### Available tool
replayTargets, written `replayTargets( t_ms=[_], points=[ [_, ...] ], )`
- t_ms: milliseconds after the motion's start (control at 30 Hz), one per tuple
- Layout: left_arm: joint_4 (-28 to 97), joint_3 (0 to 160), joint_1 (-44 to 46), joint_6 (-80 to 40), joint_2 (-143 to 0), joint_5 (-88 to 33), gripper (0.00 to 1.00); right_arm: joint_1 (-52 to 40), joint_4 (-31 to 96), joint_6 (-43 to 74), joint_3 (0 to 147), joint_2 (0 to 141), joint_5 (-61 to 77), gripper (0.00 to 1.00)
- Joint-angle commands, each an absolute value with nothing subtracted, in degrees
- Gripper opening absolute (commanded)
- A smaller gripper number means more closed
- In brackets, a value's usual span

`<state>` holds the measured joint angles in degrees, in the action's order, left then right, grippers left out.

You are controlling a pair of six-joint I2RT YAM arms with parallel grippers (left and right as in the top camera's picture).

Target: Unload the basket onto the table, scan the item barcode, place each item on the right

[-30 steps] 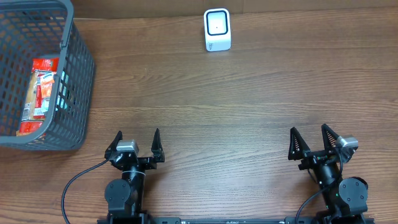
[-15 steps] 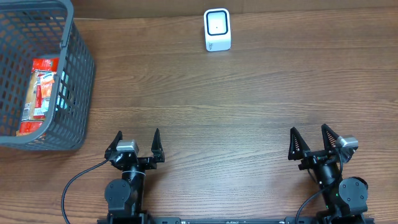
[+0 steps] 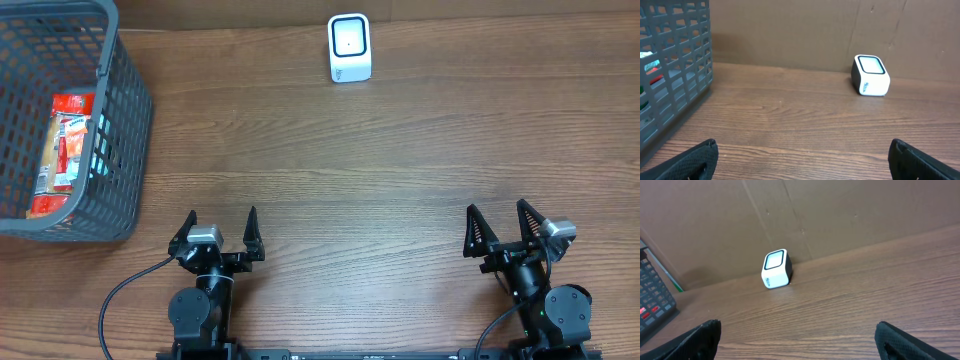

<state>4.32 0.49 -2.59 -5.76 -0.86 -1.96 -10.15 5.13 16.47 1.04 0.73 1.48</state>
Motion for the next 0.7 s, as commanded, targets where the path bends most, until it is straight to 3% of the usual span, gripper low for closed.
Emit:
replayTargets(
  t_ms=[0,200,400,667],
  points=[
    [4.47,0.36,-2.22,-5.17,-0.25,-2.44,1.0,-10.0,4.8,16.12,0.47,0.45,1.39,1.0],
    [4.51,0.36,-2.22,-5.39,-0.27,-2.66,1.0,-10.0,4.8,16.12,0.47,0.45,1.39,1.0],
    [5.93,1.21,-2.22,-14.57,-2.46,-5.43,1.0,-10.0,4.8,16.12,0.47,0.45,1.39,1.0],
    [26.22,16.32,-2.22,-15.0,-11.79,-8.69,1.0,-10.0,4.8,16.12,0.47,0.45,1.41,1.0]
  ],
)
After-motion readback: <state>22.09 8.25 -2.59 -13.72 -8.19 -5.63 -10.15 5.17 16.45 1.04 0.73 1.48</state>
